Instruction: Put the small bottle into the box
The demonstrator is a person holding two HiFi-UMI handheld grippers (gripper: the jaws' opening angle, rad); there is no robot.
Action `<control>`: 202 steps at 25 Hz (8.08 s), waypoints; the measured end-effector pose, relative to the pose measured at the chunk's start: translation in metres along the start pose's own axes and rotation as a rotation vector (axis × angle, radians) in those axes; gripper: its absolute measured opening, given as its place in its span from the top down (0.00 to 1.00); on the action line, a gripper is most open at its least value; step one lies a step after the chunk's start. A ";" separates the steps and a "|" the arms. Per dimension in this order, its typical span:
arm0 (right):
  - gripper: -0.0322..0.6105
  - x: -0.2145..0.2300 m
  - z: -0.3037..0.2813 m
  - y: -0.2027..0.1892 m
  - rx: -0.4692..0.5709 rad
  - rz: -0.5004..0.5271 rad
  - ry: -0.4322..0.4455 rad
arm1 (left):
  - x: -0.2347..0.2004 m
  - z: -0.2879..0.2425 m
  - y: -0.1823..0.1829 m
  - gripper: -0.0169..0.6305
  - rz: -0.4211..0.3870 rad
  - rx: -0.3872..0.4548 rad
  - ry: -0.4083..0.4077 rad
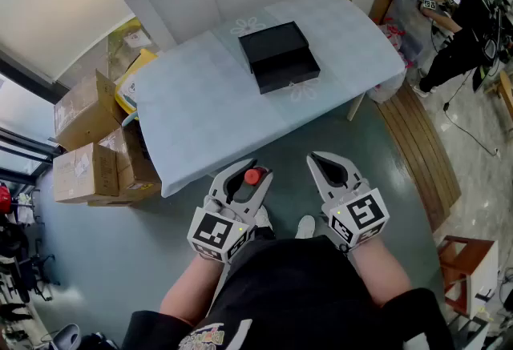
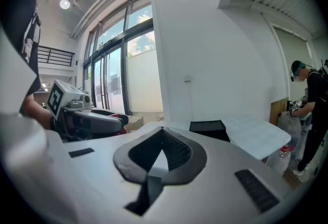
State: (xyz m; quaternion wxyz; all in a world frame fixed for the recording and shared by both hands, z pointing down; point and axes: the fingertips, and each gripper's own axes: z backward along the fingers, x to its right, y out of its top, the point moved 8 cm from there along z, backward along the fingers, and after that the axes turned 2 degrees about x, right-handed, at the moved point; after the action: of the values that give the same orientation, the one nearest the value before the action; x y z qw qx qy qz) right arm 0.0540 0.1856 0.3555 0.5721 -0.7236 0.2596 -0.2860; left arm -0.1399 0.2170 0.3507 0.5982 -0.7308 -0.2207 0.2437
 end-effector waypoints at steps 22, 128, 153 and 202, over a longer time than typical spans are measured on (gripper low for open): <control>0.94 -0.007 -0.043 0.007 0.008 0.007 -0.043 | -0.050 -0.006 0.002 0.75 -0.016 0.000 -0.036; 0.94 0.307 -0.210 -0.024 -0.162 -0.154 0.052 | -0.198 -0.360 -0.054 0.74 -0.010 -0.142 0.172; 0.94 0.308 -0.247 -0.051 -0.242 -0.209 0.066 | -0.227 -0.395 -0.109 0.74 0.020 -0.252 0.152; 0.94 0.221 -0.132 0.011 -0.057 -0.056 0.213 | -0.072 -0.230 -0.005 0.96 0.014 -0.074 0.149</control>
State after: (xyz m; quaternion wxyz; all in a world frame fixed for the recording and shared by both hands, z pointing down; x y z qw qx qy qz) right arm 0.1153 -0.0617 0.3949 0.5121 -0.7122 0.3064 -0.3696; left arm -0.0540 -0.0024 0.4005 0.5836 -0.7702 -0.1792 0.1845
